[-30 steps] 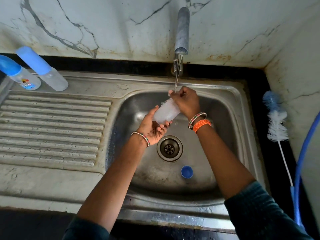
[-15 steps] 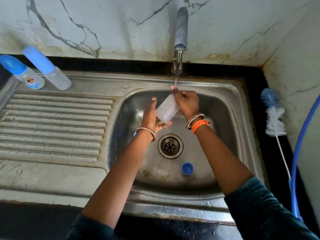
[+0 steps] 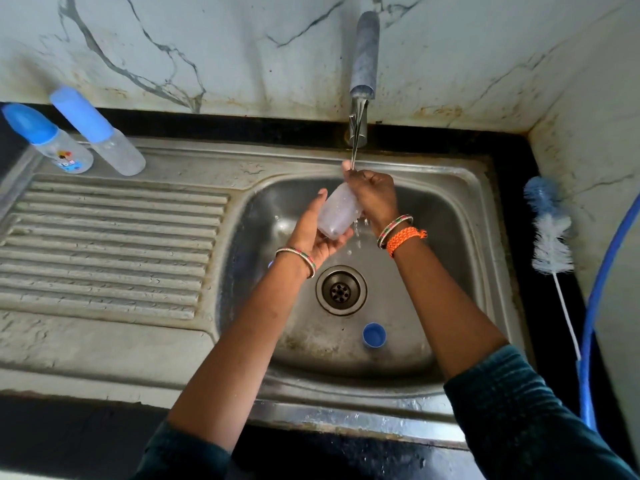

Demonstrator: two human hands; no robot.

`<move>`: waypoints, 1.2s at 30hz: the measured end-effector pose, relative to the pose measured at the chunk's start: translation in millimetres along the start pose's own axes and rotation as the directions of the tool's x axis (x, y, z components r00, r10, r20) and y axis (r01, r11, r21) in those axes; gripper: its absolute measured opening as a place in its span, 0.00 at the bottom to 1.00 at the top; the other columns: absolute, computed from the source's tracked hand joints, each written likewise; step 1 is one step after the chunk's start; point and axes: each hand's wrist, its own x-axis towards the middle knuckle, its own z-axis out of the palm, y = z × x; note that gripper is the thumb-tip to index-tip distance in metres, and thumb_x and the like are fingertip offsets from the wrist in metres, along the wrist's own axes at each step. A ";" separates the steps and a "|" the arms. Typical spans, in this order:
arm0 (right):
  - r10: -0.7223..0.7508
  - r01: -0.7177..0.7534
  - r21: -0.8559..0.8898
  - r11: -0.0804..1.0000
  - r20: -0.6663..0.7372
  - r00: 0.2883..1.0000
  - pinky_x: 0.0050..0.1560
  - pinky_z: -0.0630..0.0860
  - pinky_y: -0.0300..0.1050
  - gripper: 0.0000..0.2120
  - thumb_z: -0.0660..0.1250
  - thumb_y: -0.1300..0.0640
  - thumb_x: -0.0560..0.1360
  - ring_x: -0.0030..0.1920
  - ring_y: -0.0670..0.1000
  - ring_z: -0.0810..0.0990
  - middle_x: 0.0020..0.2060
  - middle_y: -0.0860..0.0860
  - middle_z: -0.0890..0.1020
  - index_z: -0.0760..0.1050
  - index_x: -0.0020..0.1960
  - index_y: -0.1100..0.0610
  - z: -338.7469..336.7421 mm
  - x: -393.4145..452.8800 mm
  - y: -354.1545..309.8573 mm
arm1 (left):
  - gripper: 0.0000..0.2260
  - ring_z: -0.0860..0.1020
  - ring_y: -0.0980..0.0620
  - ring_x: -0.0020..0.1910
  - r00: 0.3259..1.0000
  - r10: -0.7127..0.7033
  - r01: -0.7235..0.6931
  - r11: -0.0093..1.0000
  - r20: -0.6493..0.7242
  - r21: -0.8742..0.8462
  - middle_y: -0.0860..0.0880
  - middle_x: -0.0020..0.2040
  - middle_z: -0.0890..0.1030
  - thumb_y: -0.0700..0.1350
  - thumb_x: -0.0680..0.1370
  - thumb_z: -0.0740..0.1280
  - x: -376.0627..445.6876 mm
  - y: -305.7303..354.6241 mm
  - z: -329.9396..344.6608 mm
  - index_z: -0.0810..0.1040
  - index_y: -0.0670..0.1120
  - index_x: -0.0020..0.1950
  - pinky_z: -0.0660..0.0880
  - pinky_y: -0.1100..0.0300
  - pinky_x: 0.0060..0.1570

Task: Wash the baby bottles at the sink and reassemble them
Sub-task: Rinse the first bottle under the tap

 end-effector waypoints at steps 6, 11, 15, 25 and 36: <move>0.097 -0.224 0.329 0.917 0.361 0.928 0.48 0.77 0.45 0.06 0.59 0.63 0.80 0.46 0.52 0.79 0.46 0.55 0.80 0.73 0.46 0.58 -12.9 2.7 -3.6 | 0.24 0.70 0.56 0.21 0.977 -0.137 0.173 0.956 0.163 -0.237 0.39 0.35 0.76 0.58 0.79 0.57 -0.5 10.1 -17.5 0.72 0.36 0.53 0.64 0.70 0.15; 0.070 -0.045 0.284 0.958 -0.079 0.994 0.35 0.76 0.38 0.11 0.71 0.58 0.73 0.31 0.48 0.80 0.28 0.51 0.82 0.77 0.34 0.59 0.9 0.6 -1.7 | 0.18 0.71 0.55 0.21 1.000 0.000 0.000 1.000 0.014 -0.023 0.42 0.29 0.79 0.56 0.79 0.60 -5.7 7.1 7.3 0.74 0.41 0.47 0.66 0.69 0.18; 0.121 -0.115 0.112 0.987 -0.044 0.992 0.41 0.75 0.51 0.17 0.70 0.50 0.74 0.36 0.52 0.75 0.34 0.64 0.79 0.72 0.33 0.60 3.6 -0.5 -10.0 | 0.15 0.71 0.54 0.24 0.991 0.126 -0.127 0.992 -0.051 -0.012 0.46 0.26 0.79 0.55 0.79 0.61 -4.2 -0.5 12.3 0.75 0.43 0.44 0.65 0.69 0.20; -0.074 0.088 -0.209 0.974 0.071 0.995 0.50 0.79 0.58 0.16 0.68 0.56 0.76 0.44 0.64 0.81 0.42 0.65 0.81 0.78 0.46 0.71 -8.5 -7.0 -4.1 | 0.17 0.71 0.55 0.27 0.996 -0.033 0.026 0.995 -0.078 -0.092 0.44 0.38 0.74 0.55 0.79 0.60 9.2 16.3 -4.5 0.74 0.41 0.48 0.65 0.70 0.16; -0.191 0.736 -0.677 -0.030 0.726 0.660 0.60 0.72 0.59 0.26 0.67 0.67 0.67 0.71 0.61 0.64 0.74 0.56 0.62 0.77 0.64 0.51 -66.5 19.8 -34.1 | 0.16 0.64 0.57 0.12 0.991 0.076 -0.039 0.950 -0.108 0.309 0.48 0.19 0.72 0.53 0.78 0.57 23.0 50.7 3.4 0.70 0.42 0.39 0.53 0.71 0.12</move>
